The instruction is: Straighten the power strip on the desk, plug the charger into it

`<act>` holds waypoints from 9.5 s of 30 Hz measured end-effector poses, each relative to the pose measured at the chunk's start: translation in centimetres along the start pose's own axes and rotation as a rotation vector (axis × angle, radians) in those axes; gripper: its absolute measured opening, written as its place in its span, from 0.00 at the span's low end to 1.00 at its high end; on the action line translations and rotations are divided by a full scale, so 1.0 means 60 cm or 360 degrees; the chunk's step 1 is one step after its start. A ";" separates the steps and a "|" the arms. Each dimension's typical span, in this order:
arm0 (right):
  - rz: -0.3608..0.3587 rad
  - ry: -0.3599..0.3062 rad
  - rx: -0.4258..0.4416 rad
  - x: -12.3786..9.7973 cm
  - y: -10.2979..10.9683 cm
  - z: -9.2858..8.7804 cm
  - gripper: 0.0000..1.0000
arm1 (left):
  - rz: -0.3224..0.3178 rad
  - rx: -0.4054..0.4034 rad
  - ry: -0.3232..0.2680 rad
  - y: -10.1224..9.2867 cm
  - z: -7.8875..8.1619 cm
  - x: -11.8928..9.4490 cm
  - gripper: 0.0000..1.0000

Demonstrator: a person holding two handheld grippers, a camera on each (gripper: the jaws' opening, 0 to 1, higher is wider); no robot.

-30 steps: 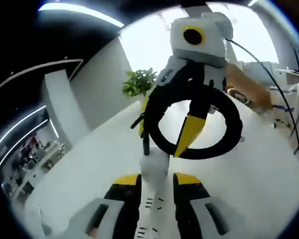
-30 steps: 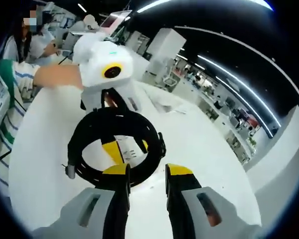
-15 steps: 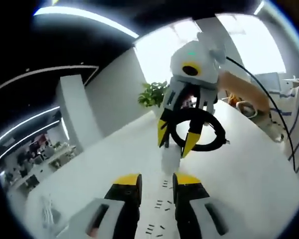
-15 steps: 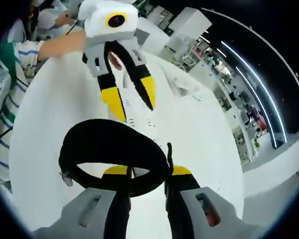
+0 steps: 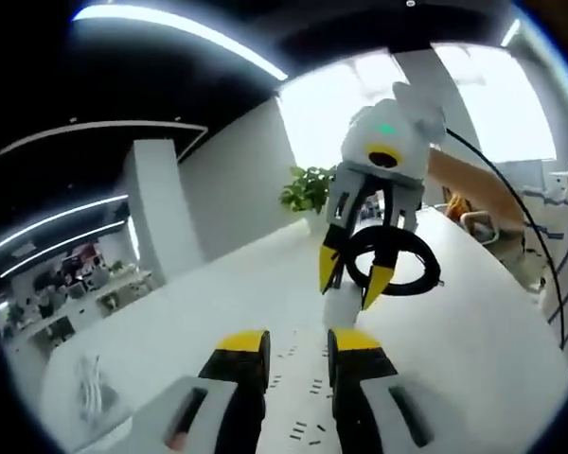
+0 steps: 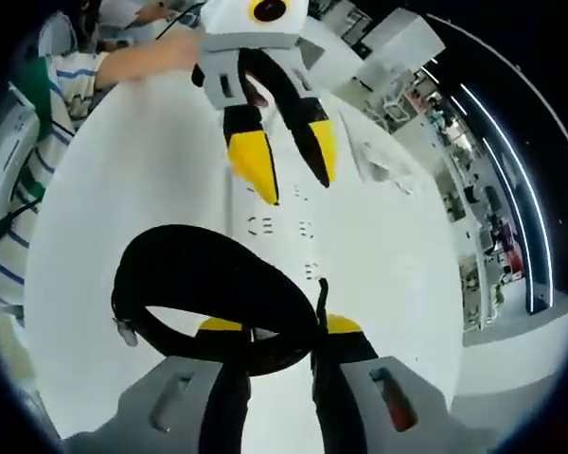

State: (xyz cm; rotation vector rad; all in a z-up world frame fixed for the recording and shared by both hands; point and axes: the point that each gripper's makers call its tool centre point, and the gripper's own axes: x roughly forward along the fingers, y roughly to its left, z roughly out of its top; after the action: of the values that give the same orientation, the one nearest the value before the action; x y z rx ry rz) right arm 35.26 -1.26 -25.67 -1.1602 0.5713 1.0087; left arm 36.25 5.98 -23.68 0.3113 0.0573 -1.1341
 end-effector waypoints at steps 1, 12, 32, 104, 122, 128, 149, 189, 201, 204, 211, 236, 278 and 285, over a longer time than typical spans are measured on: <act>0.0008 0.0003 0.0040 0.000 0.000 -0.001 0.22 | -0.0001 0.0004 0.0002 -0.001 0.000 0.000 0.24; 0.0174 -0.0216 0.0130 0.003 -0.020 -0.016 0.21 | -0.0027 -0.0005 0.0016 -0.013 -0.005 0.000 0.24; 0.0330 -0.0083 0.0156 0.010 -0.019 -0.023 0.20 | -0.0084 -0.0011 0.0015 -0.036 -0.007 0.011 0.24; 0.0479 0.0288 0.0016 0.049 0.001 -0.038 0.24 | -0.0020 -0.0007 0.0018 -0.023 -0.002 0.010 0.24; 0.0430 0.0354 -0.0007 0.056 -0.001 -0.038 0.25 | -0.0003 0.0021 0.0066 -0.017 -0.014 0.006 0.24; 0.0382 0.0286 0.0000 0.055 -0.003 -0.037 0.26 | -0.0001 0.0018 0.0070 -0.017 -0.015 0.004 0.24; 0.0113 -0.0170 -0.0119 0.049 -0.011 -0.026 0.27 | 0.0014 0.0056 0.0122 -0.015 -0.020 0.003 0.25; -0.0296 -0.0947 0.0219 -0.063 -0.041 -0.050 0.26 | 0.0053 -0.0029 0.0385 0.014 -0.067 -0.058 0.27; -0.0204 -0.0902 0.0382 -0.050 -0.031 -0.099 0.27 | -0.0028 -0.0187 0.0496 0.006 -0.097 -0.090 0.24; -0.0258 -0.0914 0.0399 -0.062 -0.044 -0.116 0.23 | -0.0035 -0.0186 0.0523 0.005 -0.104 -0.097 0.24; -0.0021 -0.0751 0.0450 0.005 -0.002 -0.133 0.23 | -0.0056 -0.0167 0.0655 0.002 -0.134 -0.102 0.24; 0.0095 -0.0747 0.0463 0.046 0.018 -0.099 0.23 | -0.0028 -0.0128 0.0777 0.006 -0.163 -0.090 0.24; 0.0069 -0.0657 0.0510 0.069 0.011 -0.103 0.22 | 0.0114 -0.0165 0.0743 0.035 -0.169 -0.070 0.20; 0.0037 -0.0654 0.0540 0.073 0.003 -0.106 0.22 | 0.0164 -0.0171 0.0721 0.046 -0.171 -0.063 0.18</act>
State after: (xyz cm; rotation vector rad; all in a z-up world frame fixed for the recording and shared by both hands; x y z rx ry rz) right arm 37.91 -5.64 -31.45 -0.6248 0.4058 1.0843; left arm 38.24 13.20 -32.13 0.4649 0.4947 -0.9372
